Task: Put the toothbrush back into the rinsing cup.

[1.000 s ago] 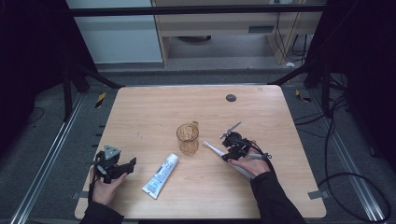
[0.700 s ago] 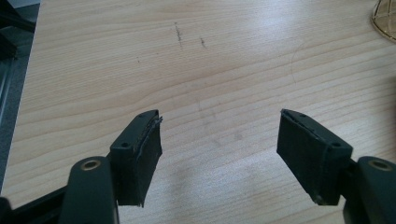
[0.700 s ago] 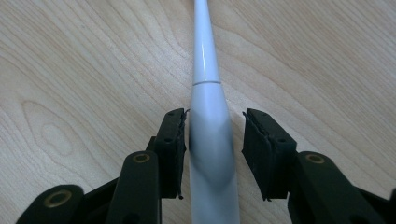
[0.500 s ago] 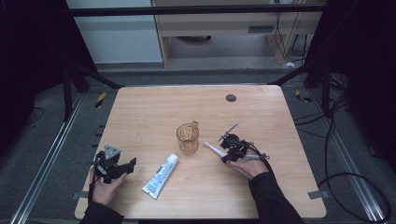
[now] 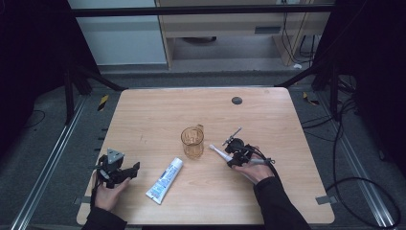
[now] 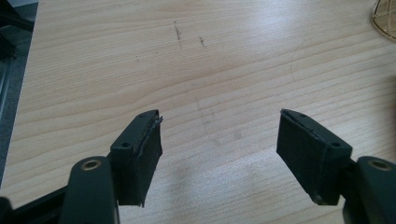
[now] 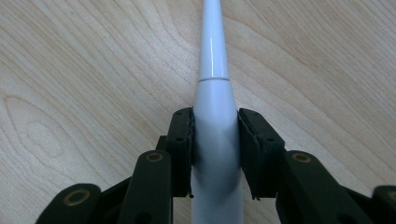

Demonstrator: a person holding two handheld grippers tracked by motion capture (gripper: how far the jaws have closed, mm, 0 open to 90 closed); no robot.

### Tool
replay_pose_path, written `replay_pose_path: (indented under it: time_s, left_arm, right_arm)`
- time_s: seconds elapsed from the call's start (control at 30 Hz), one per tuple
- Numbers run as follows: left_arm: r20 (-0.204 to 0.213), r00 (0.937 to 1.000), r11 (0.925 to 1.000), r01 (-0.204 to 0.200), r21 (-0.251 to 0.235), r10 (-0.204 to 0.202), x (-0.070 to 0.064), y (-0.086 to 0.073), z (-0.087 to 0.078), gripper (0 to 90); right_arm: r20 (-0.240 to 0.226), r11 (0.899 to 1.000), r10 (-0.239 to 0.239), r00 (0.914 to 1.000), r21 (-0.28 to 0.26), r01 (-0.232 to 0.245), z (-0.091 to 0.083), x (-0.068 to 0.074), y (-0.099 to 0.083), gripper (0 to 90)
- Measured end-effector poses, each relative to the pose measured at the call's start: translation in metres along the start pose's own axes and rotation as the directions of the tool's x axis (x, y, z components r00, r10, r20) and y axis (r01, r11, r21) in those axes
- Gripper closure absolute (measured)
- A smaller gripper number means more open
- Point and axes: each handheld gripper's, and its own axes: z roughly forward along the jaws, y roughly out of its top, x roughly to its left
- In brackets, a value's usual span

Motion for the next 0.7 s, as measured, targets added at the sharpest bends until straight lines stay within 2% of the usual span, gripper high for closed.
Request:
replay_pose_path:
  time_s: [0.4,0.47,0.7]
  left_arm:
    - [0.001,1.0,1.0,0.002,-0.001,-0.002,0.0,0.0,0.0,30.5]
    - [0.002,1.0,1.0,0.003,-0.001,-0.003,0.0,0.0,0.0,30.5]
    - [0.003,1.0,1.0,0.004,-0.001,-0.004,0.0,0.0,0.0,30.8]
  right_arm:
    - [-0.005,1.0,0.011,0.9999,-0.007,-0.011,-0.005,-0.001,-0.001,67.3]
    - [-0.003,1.0,0.001,1.0,-0.022,-0.001,-0.007,-0.002,-0.002,67.3]
    - [-0.011,0.998,0.014,0.9998,-0.058,-0.014,-0.02,-0.002,-0.005,67.4]
